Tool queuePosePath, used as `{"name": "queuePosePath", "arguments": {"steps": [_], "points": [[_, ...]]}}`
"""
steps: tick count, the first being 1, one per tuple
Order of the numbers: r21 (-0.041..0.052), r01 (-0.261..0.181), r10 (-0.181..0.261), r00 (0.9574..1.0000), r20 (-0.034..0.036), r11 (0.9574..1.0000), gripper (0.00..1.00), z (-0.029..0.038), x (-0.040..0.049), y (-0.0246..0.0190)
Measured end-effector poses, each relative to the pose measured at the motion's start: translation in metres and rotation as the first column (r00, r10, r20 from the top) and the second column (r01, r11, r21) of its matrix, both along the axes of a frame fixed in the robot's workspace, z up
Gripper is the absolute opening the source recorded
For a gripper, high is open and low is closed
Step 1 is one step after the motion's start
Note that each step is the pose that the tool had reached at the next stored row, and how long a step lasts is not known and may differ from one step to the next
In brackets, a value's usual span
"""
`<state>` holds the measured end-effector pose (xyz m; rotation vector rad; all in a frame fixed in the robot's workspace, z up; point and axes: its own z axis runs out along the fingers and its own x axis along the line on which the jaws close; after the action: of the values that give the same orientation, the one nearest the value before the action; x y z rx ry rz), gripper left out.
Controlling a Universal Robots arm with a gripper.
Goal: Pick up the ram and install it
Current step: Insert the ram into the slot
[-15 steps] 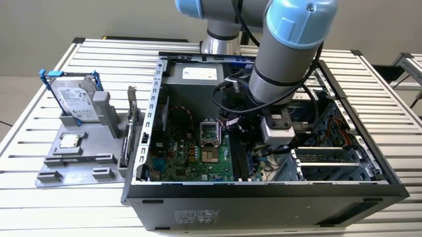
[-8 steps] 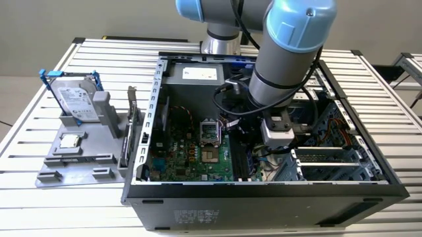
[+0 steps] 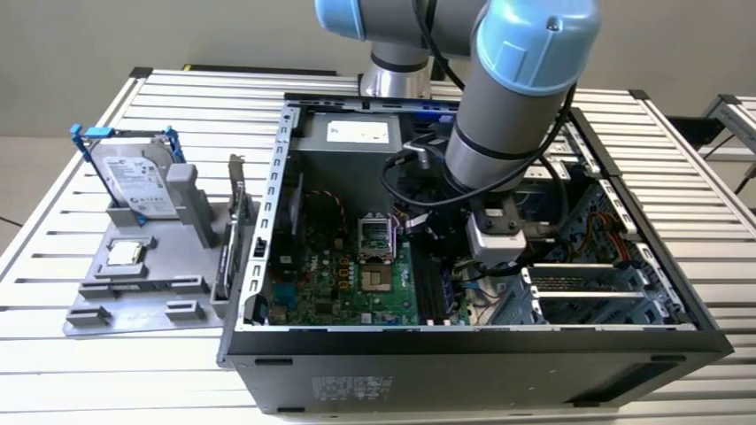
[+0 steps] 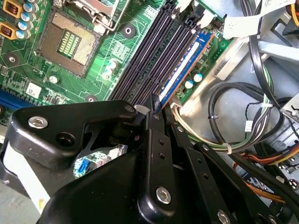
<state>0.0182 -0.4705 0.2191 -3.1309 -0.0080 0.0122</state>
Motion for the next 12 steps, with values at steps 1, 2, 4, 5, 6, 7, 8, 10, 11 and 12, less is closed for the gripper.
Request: {"name": "queuePosePath", "arguments": {"steps": [1,2,4,5,6,7,8,10,11,12], "points": [[0.0,0.0,0.0,1.0,0.0,1.0,0.0,-0.0002,0.0,0.0],[0.0001,0.0,0.0,1.0,0.0001,1.0,0.0,-0.0006,0.0,0.0001],[-0.0004,0.0,0.0,1.0,0.0,1.0,0.0,-0.0014,0.0,0.0002],[-0.001,0.0,0.0,1.0,0.0,1.0,0.0,-0.0015,0.0,0.0002],[-0.0014,0.0,0.0,1.0,0.0,1.0,0.0,-0.0018,0.0,0.0004],[-0.0019,0.0,0.0,1.0,0.0,1.0,0.0,-0.0021,0.0,0.0005],[-0.0023,0.0,0.0,1.0,0.0,1.0,0.0,-0.0024,0.0,0.0005],[-0.0029,0.0,0.0,1.0,0.0001,1.0,0.0,-0.0032,0.0,0.0007],[-0.003,0.0,0.0,1.0,0.0,1.0,0.0,-0.0037,0.0,0.0008],[-0.0033,0.0,0.0,1.0,0.0,1.0,0.0,-0.004,0.0,0.001]]}}
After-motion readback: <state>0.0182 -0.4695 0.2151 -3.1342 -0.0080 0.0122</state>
